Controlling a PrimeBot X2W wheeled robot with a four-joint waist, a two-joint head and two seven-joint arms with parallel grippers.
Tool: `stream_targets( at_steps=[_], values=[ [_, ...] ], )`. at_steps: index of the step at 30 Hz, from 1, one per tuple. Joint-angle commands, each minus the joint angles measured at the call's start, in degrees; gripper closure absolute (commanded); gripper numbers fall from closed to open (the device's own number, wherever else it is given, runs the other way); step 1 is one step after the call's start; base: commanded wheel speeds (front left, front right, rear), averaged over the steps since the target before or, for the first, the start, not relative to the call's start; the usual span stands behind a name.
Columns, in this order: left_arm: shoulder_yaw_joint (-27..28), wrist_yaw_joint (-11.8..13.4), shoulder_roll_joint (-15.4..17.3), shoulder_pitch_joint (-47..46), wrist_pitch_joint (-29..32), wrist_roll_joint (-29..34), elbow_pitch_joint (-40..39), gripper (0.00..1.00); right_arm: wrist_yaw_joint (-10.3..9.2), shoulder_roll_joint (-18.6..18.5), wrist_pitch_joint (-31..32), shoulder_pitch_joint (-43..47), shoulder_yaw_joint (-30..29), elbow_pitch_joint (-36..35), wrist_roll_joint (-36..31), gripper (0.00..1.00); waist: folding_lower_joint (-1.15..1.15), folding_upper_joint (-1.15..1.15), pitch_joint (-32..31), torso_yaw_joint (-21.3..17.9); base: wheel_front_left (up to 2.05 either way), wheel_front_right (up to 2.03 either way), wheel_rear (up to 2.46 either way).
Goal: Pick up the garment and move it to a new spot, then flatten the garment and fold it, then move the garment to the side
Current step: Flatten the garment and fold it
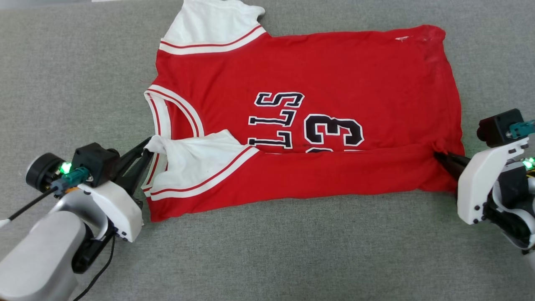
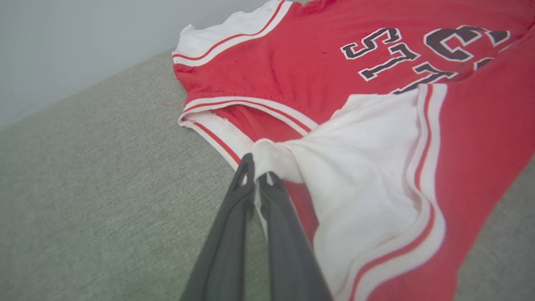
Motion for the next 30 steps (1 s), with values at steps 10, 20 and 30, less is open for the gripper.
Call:
stream_targets(
  at_steps=[10,20,30],
  values=[
    [1.6,3.4,-3.4,0.9,-2.5,-2.1,7.3,0.0,-0.04,1.7,-0.7,-0.3,0.7,1.4,-1.5,0.0,-0.01,0.0,-4.6,0.3,0.0,0.0,0.0],
    [6.3,10.3,-4.3,10.0,4.5,-13.2,-1.0,0.0,-0.04,3.9,4.7,6.6,-6.7,-1.9,-3.8,0.0,-0.01,0.0,-9.9,1.2,0.0,0.0,0.0],
    [5.3,18.5,-3.4,18.7,12.8,-17.6,-14.5,0.0,-0.04,11.8,11.0,14.7,-16.8,-13.1,-9.8,0.0,-0.01,0.0,-8.1,0.6,0.0,0.0,0.0]
  ],
)
